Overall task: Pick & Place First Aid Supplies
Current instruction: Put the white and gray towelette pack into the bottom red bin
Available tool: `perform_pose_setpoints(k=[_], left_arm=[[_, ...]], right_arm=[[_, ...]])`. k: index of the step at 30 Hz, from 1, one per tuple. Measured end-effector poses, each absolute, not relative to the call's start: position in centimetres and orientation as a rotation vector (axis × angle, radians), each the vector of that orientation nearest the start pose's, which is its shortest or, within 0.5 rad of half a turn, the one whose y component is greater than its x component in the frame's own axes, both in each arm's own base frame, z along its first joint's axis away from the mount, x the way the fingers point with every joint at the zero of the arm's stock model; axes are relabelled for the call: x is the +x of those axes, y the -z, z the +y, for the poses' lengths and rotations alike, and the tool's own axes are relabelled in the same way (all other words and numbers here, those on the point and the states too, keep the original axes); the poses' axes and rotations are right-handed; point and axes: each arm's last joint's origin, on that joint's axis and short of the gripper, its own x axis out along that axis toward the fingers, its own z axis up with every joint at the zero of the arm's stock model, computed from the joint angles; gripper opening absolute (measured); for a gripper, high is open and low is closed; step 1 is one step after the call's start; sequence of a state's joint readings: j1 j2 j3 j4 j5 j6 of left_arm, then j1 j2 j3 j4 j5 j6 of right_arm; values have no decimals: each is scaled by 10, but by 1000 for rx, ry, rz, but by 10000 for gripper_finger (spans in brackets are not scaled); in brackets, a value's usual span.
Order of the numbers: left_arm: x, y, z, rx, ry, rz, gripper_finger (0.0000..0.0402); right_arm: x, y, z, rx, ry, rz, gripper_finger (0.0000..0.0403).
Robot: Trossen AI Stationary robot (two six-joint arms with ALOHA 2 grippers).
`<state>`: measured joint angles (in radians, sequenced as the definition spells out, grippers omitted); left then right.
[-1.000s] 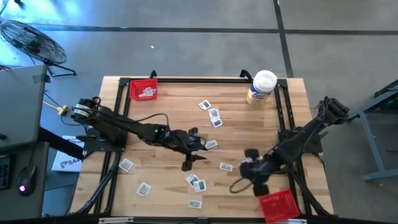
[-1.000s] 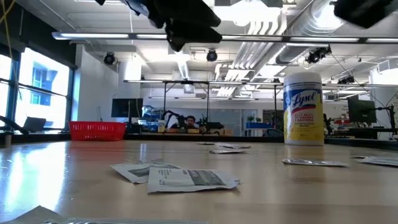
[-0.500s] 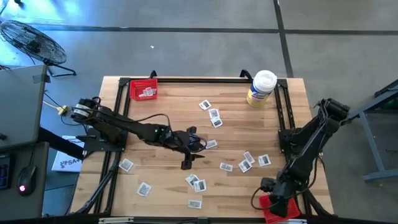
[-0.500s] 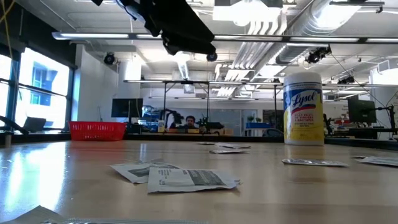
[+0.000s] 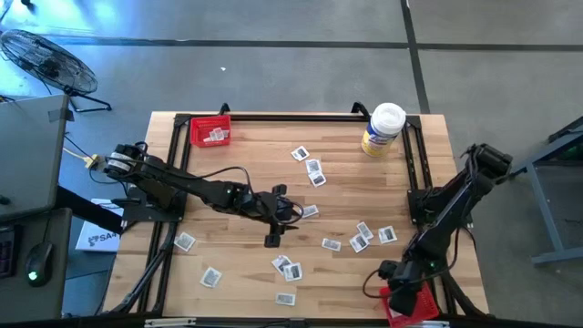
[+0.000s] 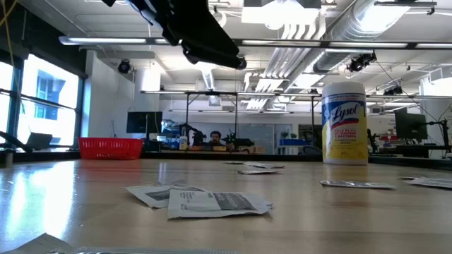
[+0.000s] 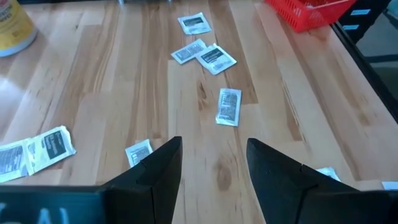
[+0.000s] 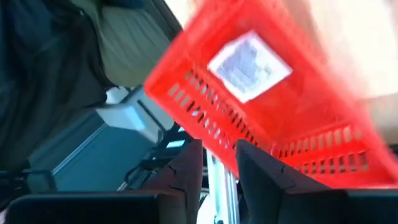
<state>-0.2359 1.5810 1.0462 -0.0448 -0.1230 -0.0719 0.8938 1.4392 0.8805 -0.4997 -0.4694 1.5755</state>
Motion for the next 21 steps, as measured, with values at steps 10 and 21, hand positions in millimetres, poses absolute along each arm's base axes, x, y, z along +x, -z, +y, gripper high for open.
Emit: perform_pose_setpoints(k=[10, 21], left_arm=[[336, -241, -77, 26, 82, 583, 179], [335, -240, -77, 26, 82, 585, 179]], right_arm=[[189, -222, 158, 687, 417, 1422, 89], [189, -169, 102, 891, 884, 1373, 83]])
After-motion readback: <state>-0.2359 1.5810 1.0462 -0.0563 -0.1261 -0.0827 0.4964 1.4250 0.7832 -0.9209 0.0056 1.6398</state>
